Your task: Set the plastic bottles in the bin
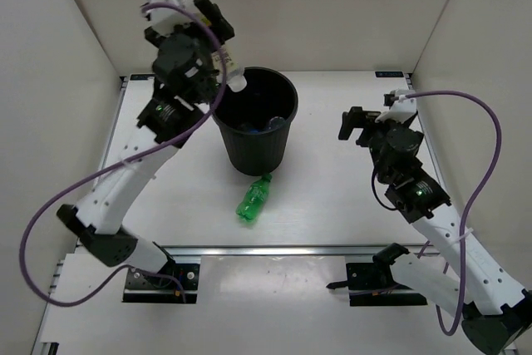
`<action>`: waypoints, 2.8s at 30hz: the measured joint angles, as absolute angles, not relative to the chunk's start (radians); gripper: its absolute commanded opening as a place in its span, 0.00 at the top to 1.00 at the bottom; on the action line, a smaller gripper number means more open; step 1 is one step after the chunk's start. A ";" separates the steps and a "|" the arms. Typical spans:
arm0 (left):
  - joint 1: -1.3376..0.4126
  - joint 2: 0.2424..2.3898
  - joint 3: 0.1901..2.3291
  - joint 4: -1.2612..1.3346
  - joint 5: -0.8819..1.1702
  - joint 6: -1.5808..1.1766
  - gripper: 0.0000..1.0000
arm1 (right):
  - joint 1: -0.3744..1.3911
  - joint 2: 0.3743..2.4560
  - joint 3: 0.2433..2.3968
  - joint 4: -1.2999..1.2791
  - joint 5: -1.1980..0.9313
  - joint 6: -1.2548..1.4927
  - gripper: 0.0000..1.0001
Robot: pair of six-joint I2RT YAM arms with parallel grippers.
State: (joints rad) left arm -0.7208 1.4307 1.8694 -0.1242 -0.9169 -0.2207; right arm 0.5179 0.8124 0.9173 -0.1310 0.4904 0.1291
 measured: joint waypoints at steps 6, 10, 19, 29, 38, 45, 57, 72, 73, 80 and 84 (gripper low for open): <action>-0.705 1.601 1.842 -0.121 -0.903 -0.185 0.01 | 0.577 0.808 0.878 -0.157 0.455 0.158 0.01; -0.706 1.633 1.768 -0.193 -0.878 -0.207 0.01 | 0.710 0.813 0.852 -0.200 0.490 0.162 0.01; -0.640 1.499 1.832 -0.406 -0.741 -0.298 0.02 | 0.832 0.936 0.853 -0.309 0.462 0.239 0.01; -0.218 1.004 1.458 -0.791 -0.515 -0.517 0.01 | 1.076 1.263 0.918 -0.330 0.489 0.540 0.01; -0.167 0.905 0.988 -1.044 -0.372 -0.586 0.01 | 1.082 1.503 1.044 -0.374 0.502 0.802 0.01; -0.197 0.779 0.993 -1.081 -0.371 -0.627 0.01 | 1.131 1.633 1.088 -0.350 0.534 0.865 0.01; -0.213 0.703 1.004 -1.107 -0.415 -0.636 0.01 | 1.142 1.805 1.113 -0.357 0.540 0.886 0.27; -0.239 0.788 1.036 -1.073 -0.373 -0.609 0.02 | 1.108 1.204 0.875 -0.359 0.546 0.783 0.66; -0.239 0.802 1.043 -1.069 -0.369 -0.607 0.01 | 1.078 1.132 0.868 -0.361 0.546 0.752 0.66; -0.233 0.889 1.066 -1.021 -0.344 -0.598 0.02 | 0.775 0.916 0.979 -0.231 0.525 0.398 0.62; -0.224 0.933 1.067 -0.997 -0.325 -0.593 0.01 | 0.770 1.109 1.223 -0.025 0.448 0.187 0.62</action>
